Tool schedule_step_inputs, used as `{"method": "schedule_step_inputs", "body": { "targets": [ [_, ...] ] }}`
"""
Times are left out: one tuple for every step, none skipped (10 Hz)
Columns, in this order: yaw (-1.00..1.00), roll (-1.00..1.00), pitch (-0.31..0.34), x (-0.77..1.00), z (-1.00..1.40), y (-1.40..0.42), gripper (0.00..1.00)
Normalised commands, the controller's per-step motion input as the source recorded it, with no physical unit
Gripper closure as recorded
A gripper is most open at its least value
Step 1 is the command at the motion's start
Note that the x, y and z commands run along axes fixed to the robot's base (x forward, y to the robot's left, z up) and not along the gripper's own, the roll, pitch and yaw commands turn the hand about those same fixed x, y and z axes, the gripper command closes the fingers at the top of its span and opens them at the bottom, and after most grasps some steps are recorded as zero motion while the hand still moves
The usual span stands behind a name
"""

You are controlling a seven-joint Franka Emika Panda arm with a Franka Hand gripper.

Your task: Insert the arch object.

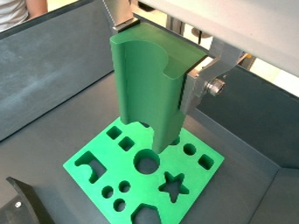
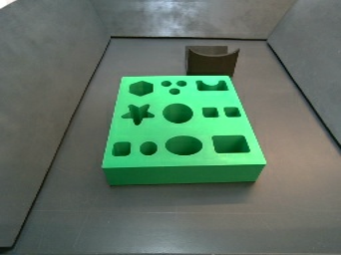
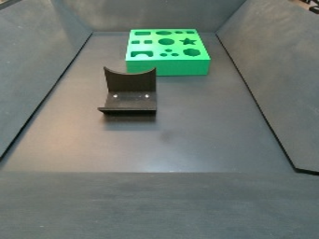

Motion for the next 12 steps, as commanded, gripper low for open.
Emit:
{"method": "schedule_step_inputs", "body": {
  "targets": [
    [0.0,0.0,0.029,0.66,-1.0,0.34,1.0],
    [0.0,0.05,0.0,0.65,-1.0,0.21,1.0],
    [0.0,0.03,0.0,0.68,-1.0,0.13,1.0],
    [0.0,0.0,-0.074,0.51,-0.97,0.1,1.0],
    [0.0,0.06,-0.106,0.35,-0.89,0.13,1.0],
    [0.0,0.11,-0.094,0.27,-0.83,0.22,1.0],
    [0.08,0.13,-0.113,0.15,-0.8,0.31,1.0],
    [0.28,0.07,-0.221,0.0,-0.73,0.33,1.0],
    [0.23,0.0,-0.211,0.0,-0.7,0.3,1.0],
    [0.19,0.01,-0.173,0.02,-0.62,0.27,1.0],
    [0.08,0.01,-0.067,0.12,-0.53,0.2,1.0],
    [0.0,0.05,0.0,0.2,-0.47,0.16,1.0]
  ]
}}
